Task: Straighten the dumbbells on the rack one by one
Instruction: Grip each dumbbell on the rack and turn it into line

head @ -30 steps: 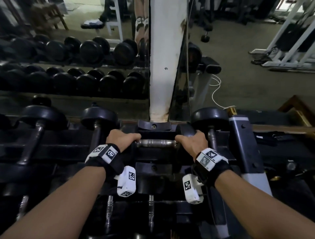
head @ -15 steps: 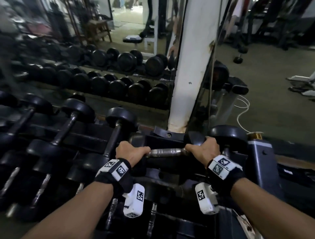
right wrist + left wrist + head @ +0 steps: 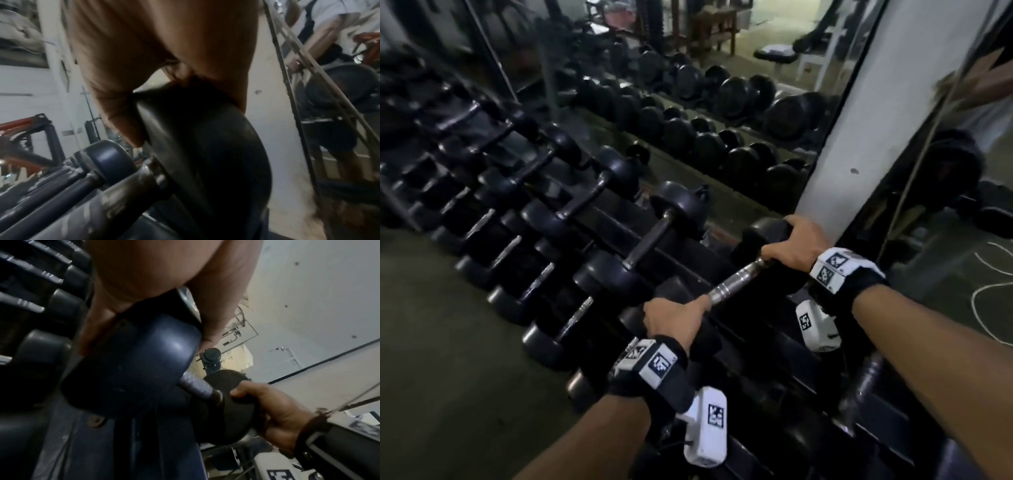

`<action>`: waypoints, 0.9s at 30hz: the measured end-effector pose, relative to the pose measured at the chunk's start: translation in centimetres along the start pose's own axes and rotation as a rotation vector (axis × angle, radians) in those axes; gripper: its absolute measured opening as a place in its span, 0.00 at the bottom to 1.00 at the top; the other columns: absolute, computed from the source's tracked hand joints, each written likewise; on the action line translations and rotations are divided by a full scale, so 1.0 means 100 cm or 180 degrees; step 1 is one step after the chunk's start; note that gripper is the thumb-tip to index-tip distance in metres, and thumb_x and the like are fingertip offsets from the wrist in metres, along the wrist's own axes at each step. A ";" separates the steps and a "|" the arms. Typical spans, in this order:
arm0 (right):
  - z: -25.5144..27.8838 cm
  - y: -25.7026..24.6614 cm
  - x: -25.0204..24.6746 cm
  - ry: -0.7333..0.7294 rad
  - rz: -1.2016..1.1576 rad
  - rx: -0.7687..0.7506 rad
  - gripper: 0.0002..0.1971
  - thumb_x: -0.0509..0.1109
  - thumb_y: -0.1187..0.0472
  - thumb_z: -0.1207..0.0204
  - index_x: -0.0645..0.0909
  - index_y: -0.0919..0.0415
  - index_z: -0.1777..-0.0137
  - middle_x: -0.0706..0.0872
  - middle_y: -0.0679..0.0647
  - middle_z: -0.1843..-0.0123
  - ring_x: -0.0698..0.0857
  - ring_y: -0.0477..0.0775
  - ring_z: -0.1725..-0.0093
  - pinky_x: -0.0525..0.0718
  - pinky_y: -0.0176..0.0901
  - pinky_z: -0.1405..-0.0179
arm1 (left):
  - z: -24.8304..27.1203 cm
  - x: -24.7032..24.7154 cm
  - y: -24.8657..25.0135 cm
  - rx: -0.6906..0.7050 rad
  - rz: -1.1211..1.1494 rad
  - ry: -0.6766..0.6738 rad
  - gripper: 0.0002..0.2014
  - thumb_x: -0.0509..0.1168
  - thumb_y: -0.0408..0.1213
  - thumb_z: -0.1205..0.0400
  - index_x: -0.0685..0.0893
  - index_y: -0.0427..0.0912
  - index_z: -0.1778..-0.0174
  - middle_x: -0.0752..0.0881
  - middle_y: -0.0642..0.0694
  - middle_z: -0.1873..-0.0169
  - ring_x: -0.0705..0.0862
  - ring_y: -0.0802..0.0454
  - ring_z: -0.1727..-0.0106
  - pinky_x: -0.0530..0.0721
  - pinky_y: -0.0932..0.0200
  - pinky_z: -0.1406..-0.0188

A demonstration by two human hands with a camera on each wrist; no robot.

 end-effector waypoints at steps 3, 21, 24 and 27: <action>-0.020 0.005 0.001 -0.0191 -0.0025 -0.0080 0.21 0.80 0.51 0.43 0.84 0.53 0.49 0.88 0.53 0.54 0.86 0.58 0.54 0.81 0.43 0.54 | -0.004 0.003 0.018 -0.0129 0.0478 0.0034 0.54 0.76 0.56 0.59 0.78 0.33 0.35 0.88 0.39 0.47 0.89 0.40 0.48 0.89 0.44 0.46; -0.019 -0.015 0.017 -0.0518 0.0948 -0.0481 0.33 0.79 0.43 0.47 0.81 0.47 0.39 0.87 0.53 0.45 0.87 0.61 0.47 0.85 0.52 0.44 | 0.042 0.014 -0.033 -0.0498 0.1008 -0.0424 0.48 0.76 0.53 0.51 0.67 0.60 0.32 0.88 0.46 0.47 0.89 0.40 0.48 0.90 0.32 0.64; -0.021 -0.015 0.017 -0.0528 0.0951 -0.0455 0.30 0.79 0.44 0.46 0.81 0.47 0.41 0.87 0.53 0.48 0.87 0.60 0.49 0.85 0.51 0.44 | 0.035 0.011 -0.031 -0.0474 0.0866 -0.0346 0.48 0.76 0.55 0.51 0.68 0.59 0.33 0.88 0.46 0.47 0.89 0.41 0.48 0.90 0.33 0.66; -0.021 -0.016 0.019 -0.0479 0.0892 -0.0489 0.29 0.79 0.43 0.46 0.80 0.47 0.43 0.87 0.52 0.49 0.86 0.60 0.49 0.84 0.51 0.44 | 0.031 0.011 -0.033 -0.0520 0.0866 -0.0477 0.47 0.78 0.54 0.50 0.67 0.59 0.33 0.88 0.46 0.47 0.89 0.40 0.48 0.89 0.30 0.68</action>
Point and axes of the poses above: each hand's wrist, its own z-axis away from the middle knuckle, its own x-axis out of the palm, y = z × x, the point moved 3 cm from there along -z, towards the middle knuckle
